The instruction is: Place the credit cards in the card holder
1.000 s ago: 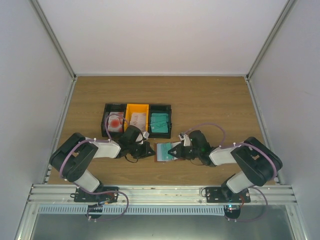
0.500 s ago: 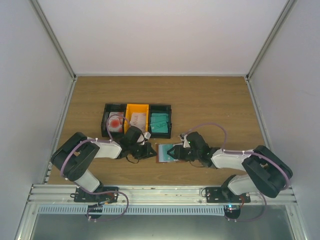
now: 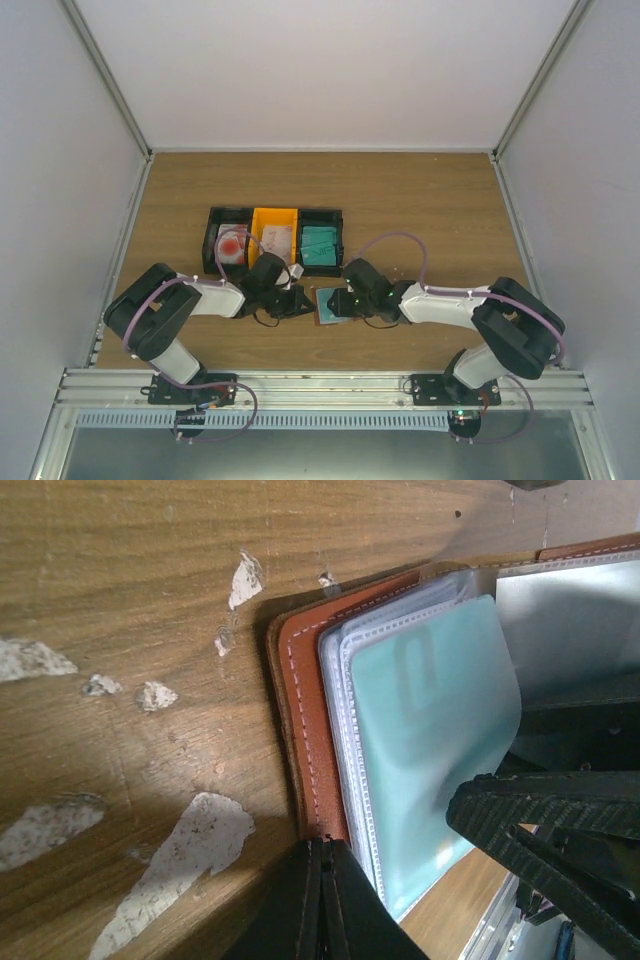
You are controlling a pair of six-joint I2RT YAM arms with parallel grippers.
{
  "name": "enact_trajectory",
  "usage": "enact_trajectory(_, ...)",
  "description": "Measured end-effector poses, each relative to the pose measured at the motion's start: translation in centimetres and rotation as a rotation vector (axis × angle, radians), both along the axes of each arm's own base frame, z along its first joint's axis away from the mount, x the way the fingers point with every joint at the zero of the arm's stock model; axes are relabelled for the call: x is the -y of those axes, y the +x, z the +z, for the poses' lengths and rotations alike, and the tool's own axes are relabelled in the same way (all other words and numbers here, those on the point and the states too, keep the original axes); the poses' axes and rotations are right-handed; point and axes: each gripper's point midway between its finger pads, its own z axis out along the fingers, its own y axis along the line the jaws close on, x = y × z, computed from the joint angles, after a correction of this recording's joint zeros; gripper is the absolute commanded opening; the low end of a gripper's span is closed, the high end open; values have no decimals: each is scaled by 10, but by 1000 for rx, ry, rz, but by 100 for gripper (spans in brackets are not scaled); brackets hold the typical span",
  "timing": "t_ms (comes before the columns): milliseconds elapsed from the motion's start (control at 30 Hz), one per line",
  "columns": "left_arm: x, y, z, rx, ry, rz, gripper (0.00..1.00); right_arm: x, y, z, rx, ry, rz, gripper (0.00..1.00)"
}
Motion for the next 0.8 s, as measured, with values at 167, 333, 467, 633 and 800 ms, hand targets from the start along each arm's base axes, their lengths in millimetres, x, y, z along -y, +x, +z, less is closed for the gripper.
enact_trajectory(167,2,-2,1,8,5,-7,6,5,-1,5,20,-52,-5,54)
enact_trajectory(333,0,-6,3,12,25,-9,16,15,-3,22,60,-69,-5,43)
enact_trajectory(467,-1,-7,8,19,31,-5,25,20,-6,21,63,-99,13,32)
enact_trajectory(633,2,-10,14,27,19,-15,28,29,-13,0,14,-174,34,22)
enact_trajectory(800,7,-13,17,20,2,-21,28,29,-13,-7,5,-191,44,12)
